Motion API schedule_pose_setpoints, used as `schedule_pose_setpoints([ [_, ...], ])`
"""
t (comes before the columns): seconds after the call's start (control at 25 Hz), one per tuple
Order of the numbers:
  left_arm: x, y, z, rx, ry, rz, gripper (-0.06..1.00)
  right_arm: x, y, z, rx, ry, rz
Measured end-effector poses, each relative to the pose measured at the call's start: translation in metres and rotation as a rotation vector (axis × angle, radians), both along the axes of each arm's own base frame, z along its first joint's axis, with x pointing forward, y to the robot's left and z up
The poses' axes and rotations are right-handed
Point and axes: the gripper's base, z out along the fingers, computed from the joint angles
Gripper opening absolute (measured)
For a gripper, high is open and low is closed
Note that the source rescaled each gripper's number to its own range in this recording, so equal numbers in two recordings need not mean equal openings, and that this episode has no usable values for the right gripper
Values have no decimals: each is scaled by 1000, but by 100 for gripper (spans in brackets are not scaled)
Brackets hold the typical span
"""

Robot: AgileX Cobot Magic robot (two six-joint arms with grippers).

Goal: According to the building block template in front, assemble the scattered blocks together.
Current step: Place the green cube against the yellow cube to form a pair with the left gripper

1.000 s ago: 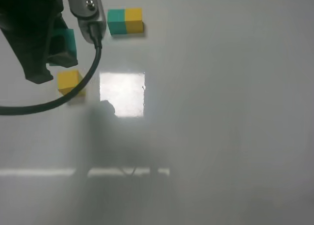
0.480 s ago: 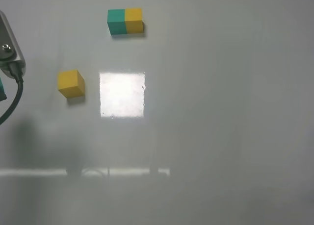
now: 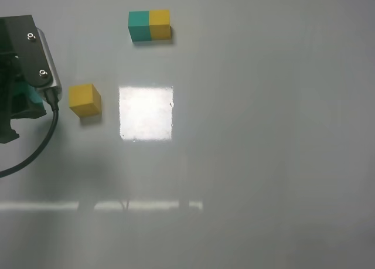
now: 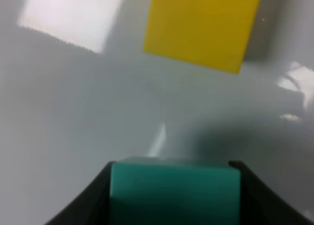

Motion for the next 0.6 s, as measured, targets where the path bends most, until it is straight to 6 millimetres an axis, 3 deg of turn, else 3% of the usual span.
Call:
schedule_pose_setpoints([
  [0.4, 29, -12, -24, -25, 44, -31, 3, 0, 0, 0, 0, 0, 0],
  [0.6, 35, -16, -22, -53, -7, -53, 3, 0, 0, 0, 0, 0, 0],
])
